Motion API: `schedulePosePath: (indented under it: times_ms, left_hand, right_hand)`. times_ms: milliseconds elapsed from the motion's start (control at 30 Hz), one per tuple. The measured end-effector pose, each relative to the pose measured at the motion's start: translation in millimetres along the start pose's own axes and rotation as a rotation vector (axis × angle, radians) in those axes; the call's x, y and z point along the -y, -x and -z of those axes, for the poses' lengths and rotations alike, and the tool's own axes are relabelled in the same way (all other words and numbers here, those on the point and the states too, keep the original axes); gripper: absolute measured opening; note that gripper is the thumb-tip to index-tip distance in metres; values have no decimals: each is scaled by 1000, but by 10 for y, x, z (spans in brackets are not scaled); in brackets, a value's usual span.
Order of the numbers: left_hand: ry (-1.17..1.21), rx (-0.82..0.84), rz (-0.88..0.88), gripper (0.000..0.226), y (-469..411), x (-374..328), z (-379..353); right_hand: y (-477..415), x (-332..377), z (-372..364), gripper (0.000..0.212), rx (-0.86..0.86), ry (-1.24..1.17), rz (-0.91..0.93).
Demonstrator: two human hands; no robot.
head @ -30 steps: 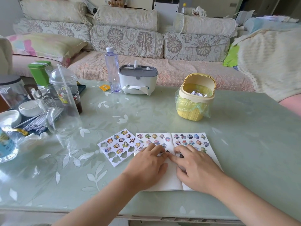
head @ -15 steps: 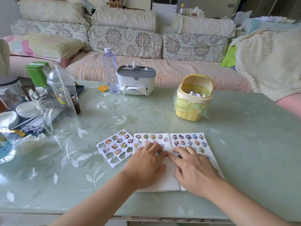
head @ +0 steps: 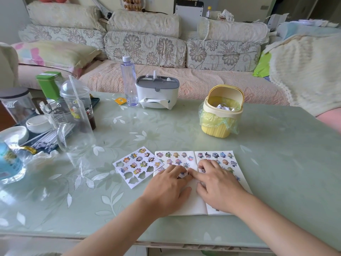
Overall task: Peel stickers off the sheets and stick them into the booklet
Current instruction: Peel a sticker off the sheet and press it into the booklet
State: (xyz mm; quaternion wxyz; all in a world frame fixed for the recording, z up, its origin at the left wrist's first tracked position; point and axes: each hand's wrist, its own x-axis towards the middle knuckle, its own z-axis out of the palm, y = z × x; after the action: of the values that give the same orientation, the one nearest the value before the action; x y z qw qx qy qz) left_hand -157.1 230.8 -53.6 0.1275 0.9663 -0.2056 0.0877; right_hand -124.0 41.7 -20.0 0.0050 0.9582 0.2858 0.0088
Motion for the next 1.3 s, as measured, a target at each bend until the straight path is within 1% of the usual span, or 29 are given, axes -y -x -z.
schedulePosePath:
  times_ms: [67,233,433,567,667,700,767,867,967,1033,1133,1267,1300]
  left_hand:
    - [16,-9,6,60,-10,-3,21]
    - [43,-59,3,46,-25,2,-39]
    - [66,-98,-18,43,-25,27,-45]
    - [60,-94,-19,43,-23,72,-65]
    - [214,-50,4,53,-38,109,-43]
    - [280,-48,20,53,-37,124,-11]
    - [339,-77,47,43,-15,163,77]
    - [303,-171,44,36,62,299,210]
    - [191,-213,126,33,164,547,351]
    - [120,-187,213,38,252,735,450]
    - [-25,-56,305,59,412,948,525]
    - [-40,77,354,93,541,1034,532]
    - [-38,82,358,97,547,1043,528]
  right_hand:
    - [32,-20,-9,61,-7,6,3]
    - [91,-43,-25,48,-74,8,13]
    - [116,-91,-4,44,-128,29,87]
    - [121,-106,-6,42,-127,-66,73]
    - [100,-100,76,35,-81,-155,33]
    - [80,-88,111,32,-88,-195,21]
    - [16,-46,161,32,-138,-254,14]
    - [-118,98,191,36,-73,-288,22]
    - [-278,295,174,37,-55,-338,67]
    - [-403,415,139,38,-37,-350,92]
    - [-588,555,87,38,-42,-344,118]
    - [-788,656,56,43,2,-326,84]
    - [-814,665,53,45,24,-318,77]
